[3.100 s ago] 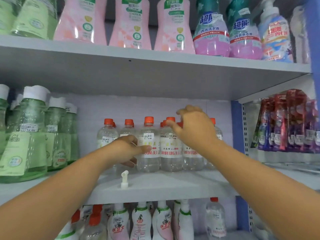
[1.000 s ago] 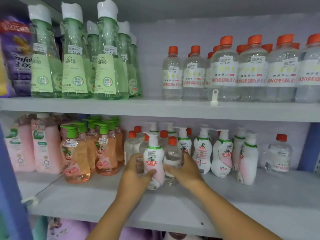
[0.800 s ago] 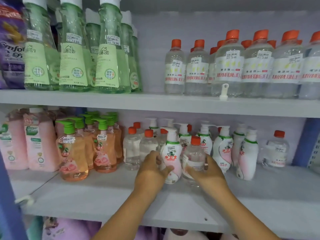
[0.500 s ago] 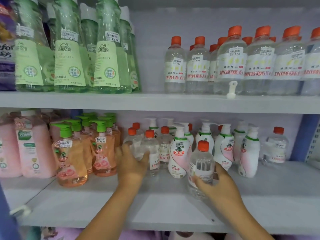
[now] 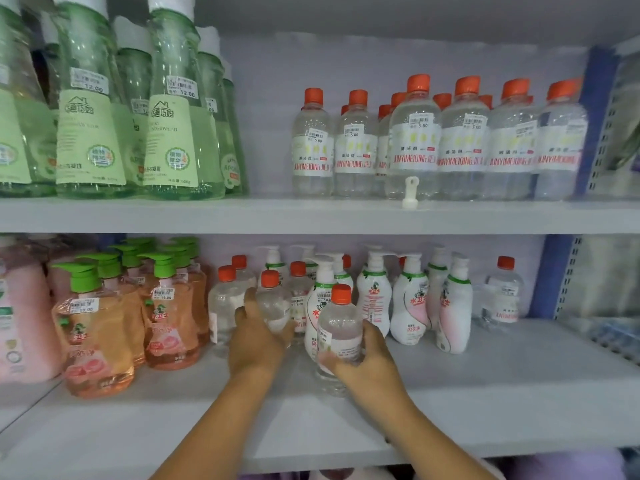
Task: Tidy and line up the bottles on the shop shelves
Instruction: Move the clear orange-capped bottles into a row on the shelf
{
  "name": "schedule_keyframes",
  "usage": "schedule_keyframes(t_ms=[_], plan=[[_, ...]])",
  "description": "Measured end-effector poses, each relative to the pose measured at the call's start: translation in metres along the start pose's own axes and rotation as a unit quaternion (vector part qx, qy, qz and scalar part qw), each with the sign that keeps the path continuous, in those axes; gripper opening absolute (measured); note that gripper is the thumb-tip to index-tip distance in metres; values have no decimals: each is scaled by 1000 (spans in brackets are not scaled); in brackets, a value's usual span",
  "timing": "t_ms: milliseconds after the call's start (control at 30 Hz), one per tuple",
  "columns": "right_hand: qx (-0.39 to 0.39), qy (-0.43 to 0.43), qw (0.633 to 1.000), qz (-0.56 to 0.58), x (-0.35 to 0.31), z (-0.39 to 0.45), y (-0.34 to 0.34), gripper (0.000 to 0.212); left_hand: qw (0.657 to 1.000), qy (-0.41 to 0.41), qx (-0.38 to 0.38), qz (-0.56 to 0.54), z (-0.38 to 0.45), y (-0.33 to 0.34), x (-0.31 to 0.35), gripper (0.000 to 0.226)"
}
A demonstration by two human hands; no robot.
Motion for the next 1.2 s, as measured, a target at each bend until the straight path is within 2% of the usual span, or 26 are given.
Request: schedule_keyframes(t_ms=[100,233,300,367,433,500,567,633,733,867,933,1033,1200], plan=[[6,-5,1000,-21,-10,1,-6,64,997,-7,-28,-70,-9,-11,-7,98],[-24,-21,998,-46,-14,-5,-33,65,982,28,-51,-179,-31,-17,-6,87],[-1,-33,997,-69,-20,-5,-49,77,985,21,-22,-171,-43,-18,3,87],[1,-31,994,-103,-30,-3,-63,87,990,8,-1,-139,-56,-19,16,97],[-32,-27,993,-109,-39,-6,-74,78,993,31,3,-113,-70,-27,34,95],[-62,-29,992,-106,-43,-16,-87,65,991,52,-8,-120,-86,-38,52,81],[-81,-45,990,-102,-47,-35,-102,62,988,58,-25,-140,-104,-51,68,66],[-96,-80,988,-93,-57,-57,-120,63,984,80,-32,-155,-121,-70,89,68],[-142,-134,978,-74,-96,-88,-149,61,977,117,-12,-176,-136,-113,136,69],[-177,-217,958,-62,-173,-117,-191,55,959,193,42,-202,-132,-177,215,49],[-171,-258,949,-58,-215,-124,-207,44,947,231,69,-212,-119,-202,248,47],[-114,-308,944,-39,-270,-116,-220,41,936,259,106,-213,-85,-224,281,50],[-23,-312,950,-24,-333,-67,-206,40,943,251,130,-176,-6,-224,290,57]])
Point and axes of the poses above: each hand's wrist, its own z-axis towards the middle knuckle, its own y-axis out of the palm, x = y × z, the point moved 2 cm from there along z, towards the middle knuckle, and after that the axes turned 11 degrees about y, right-handed, at the moved point
